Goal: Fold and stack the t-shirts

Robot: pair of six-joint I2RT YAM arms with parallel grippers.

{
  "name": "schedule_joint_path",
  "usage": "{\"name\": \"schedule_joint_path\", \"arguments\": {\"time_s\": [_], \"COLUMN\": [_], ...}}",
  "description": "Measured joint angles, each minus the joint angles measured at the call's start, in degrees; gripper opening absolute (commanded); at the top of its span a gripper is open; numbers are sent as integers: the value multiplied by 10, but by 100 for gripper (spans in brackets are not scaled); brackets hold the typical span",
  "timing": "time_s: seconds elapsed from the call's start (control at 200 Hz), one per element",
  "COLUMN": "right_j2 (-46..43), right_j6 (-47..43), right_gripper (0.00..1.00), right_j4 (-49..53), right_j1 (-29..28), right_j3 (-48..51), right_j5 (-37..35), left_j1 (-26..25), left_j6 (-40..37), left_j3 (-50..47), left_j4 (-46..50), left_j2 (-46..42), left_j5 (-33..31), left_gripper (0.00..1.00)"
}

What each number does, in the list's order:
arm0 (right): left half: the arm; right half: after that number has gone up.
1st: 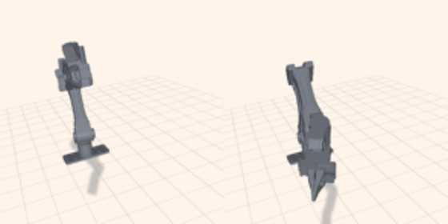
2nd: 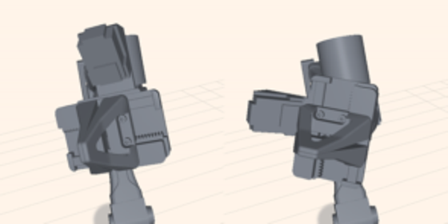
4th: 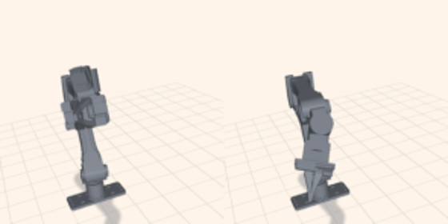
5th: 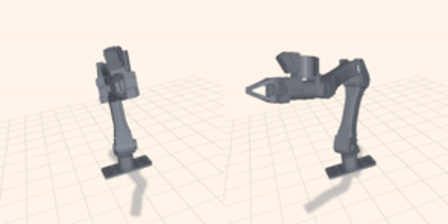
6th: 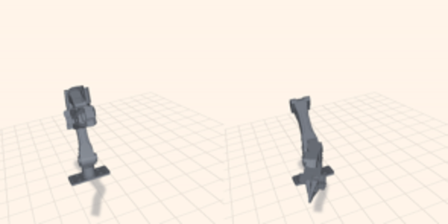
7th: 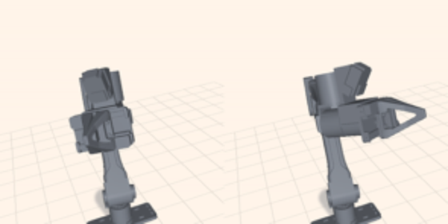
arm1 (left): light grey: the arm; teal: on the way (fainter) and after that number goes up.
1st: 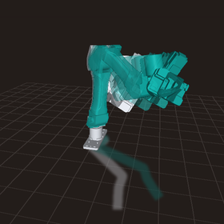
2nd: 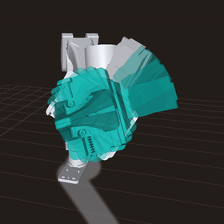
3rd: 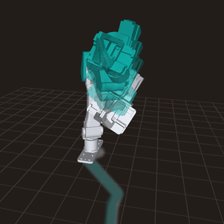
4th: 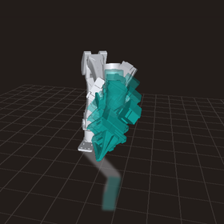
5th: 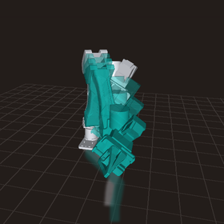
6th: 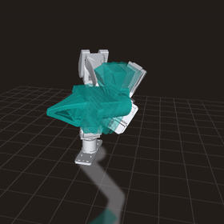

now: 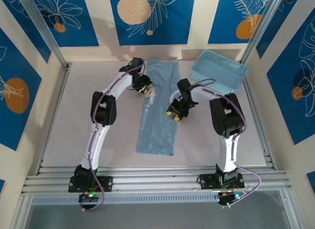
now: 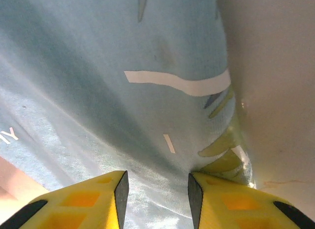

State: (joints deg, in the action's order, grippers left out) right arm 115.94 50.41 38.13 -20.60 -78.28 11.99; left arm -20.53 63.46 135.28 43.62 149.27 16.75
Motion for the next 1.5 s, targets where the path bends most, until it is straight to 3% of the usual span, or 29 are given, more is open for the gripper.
{"name": "schedule_joint_path", "arguments": {"time_s": [0.105,0.21,0.395,0.58,0.785,1.03,1.175,1.32,1.5], "right_j2": [0,-14,-134,-263,-312,-331,-311,-282,-234], "right_j6": [-5,-23,-54,-64,-74,-58,-34,-13,0], "right_gripper": [45,52,59,60,61,61,60,56,50], "right_j4": [10,24,38,77,143,130,90,57,30], "right_j1": [4,5,5,3,-38,-72,-97,-107,-123], "right_j3": [-5,-10,18,114,220,291,309,322,322], "right_j5": [-5,-24,-32,22,73,110,114,114,109], "left_j1": [0,0,0,-29,-130,-160,-167,-170,-174], "left_j6": [-24,-57,-138,-233,-265,-245,-229,-218,-217], "left_j3": [4,-35,-287,-564,-777,-803,-806,-801,-801], "left_j4": [14,32,43,66,83,21,-33,-22,-24], "left_j2": [-3,-45,-270,-494,-552,-546,-507,-498,-497], "left_j5": [-13,-51,-77,5,90,99,98,86,81], "left_gripper": [55,59,60,59,60,53,39,21,12]}}
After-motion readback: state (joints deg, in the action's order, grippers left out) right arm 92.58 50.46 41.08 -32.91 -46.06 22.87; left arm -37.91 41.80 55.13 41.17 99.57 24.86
